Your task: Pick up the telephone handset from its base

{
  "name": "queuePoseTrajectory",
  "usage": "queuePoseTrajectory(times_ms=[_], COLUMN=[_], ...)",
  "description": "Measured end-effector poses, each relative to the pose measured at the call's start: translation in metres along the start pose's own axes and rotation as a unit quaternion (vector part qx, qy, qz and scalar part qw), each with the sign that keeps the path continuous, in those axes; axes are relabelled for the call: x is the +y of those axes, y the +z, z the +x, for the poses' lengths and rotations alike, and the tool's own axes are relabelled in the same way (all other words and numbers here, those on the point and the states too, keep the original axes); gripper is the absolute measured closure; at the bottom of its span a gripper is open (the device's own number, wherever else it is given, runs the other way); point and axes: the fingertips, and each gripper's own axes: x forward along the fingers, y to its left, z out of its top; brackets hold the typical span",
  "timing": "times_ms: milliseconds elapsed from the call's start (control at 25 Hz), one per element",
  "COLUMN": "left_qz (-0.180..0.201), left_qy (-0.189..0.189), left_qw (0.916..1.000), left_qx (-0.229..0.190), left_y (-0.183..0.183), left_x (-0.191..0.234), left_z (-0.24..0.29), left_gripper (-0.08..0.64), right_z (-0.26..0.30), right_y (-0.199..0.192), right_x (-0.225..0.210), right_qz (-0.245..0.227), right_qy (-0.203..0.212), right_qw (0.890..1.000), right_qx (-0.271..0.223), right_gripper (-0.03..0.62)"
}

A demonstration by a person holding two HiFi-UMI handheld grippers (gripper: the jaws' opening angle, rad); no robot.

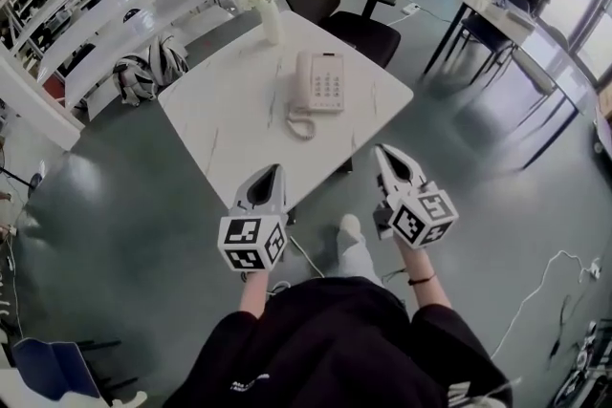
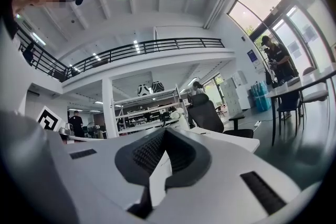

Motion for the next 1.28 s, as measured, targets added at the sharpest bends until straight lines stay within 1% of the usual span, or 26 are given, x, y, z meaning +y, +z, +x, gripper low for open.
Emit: queuePoseTrajectory(times_ms=[200,320,440,600,800,920,1160,1280], left_qz=[-0.007,-0.014,-0.022,-0.027,-0.031,-0.033,-0.043,-0.034], left_qy=[0.021,0.033,0.041,0.057,0.075,0.08,0.097,0.1], left_qw=[0.9998,0.9993,0.9988,0.9977,0.9955,0.9941,0.991,0.9898], left_qx=[0.001,0.006,0.012,0.025,0.048,0.066,0.082,0.095], left_y=[0.01,0.012,0.015,0.016,0.013,0.007,-0.001,-0.004], left_x=[0.008,0.019,0.022,0.025,0.025,0.028,0.033,0.039], left_z=[0.042,0.07,0.098,0.131,0.165,0.184,0.216,0.235], left_gripper=[0.56,0.56,0.56,0.56,0.56,0.56,0.56,0.56], right_z=[0.044,0.074,0.097,0.122,0.145,0.16,0.186,0.199], right_y=[0.011,0.011,0.011,0.011,0.014,0.013,0.004,-0.002], right_x=[-0.034,-0.05,-0.072,-0.099,-0.124,-0.135,-0.155,-0.167], right_qz=[0.004,0.005,0.009,0.019,0.019,0.017,0.009,0.006], right_qy=[0.021,0.033,0.045,0.053,0.065,0.069,0.093,0.095], right_qw=[1.0,0.999,0.999,0.997,0.996,0.996,0.992,0.991], right_qx=[0.006,0.017,0.03,0.045,0.053,0.055,0.079,0.093], right_gripper=[0.601,0.601,0.601,0.601,0.6,0.601,0.601,0.601])
